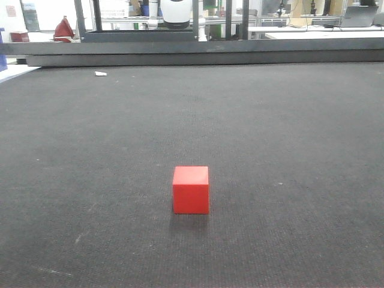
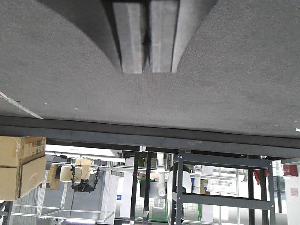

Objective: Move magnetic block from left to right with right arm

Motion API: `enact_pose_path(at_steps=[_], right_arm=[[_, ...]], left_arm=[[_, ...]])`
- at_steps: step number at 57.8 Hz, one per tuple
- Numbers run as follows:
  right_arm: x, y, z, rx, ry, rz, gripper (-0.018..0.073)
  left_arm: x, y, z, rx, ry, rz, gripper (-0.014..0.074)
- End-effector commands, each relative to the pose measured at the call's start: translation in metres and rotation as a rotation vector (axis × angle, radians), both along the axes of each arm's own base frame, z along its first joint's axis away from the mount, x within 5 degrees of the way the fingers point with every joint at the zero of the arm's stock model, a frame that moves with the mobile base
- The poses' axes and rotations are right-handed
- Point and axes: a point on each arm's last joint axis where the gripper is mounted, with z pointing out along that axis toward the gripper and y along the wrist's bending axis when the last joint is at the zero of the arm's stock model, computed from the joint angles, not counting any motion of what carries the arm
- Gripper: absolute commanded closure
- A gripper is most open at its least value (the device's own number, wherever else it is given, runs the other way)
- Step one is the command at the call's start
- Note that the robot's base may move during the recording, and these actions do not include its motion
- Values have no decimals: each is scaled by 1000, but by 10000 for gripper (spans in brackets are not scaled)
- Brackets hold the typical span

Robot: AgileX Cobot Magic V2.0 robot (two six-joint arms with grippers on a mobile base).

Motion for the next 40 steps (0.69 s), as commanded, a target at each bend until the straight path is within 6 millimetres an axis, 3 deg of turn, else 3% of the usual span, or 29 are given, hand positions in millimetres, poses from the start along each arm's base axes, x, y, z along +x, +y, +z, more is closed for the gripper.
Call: enact_pose_path(at_steps=[1, 23, 40], right_arm=[[-4, 0, 9, -11, -109, -8, 503], [-4, 0, 12, -9, -116, -8, 503], [-10, 1, 48, -10, 77, 11, 503]], left_arm=[[-1, 1, 5, -16, -82, 11, 722], [-1, 1, 5, -16, -82, 11, 722], [-1, 1, 5, -16, -82, 11, 722]])
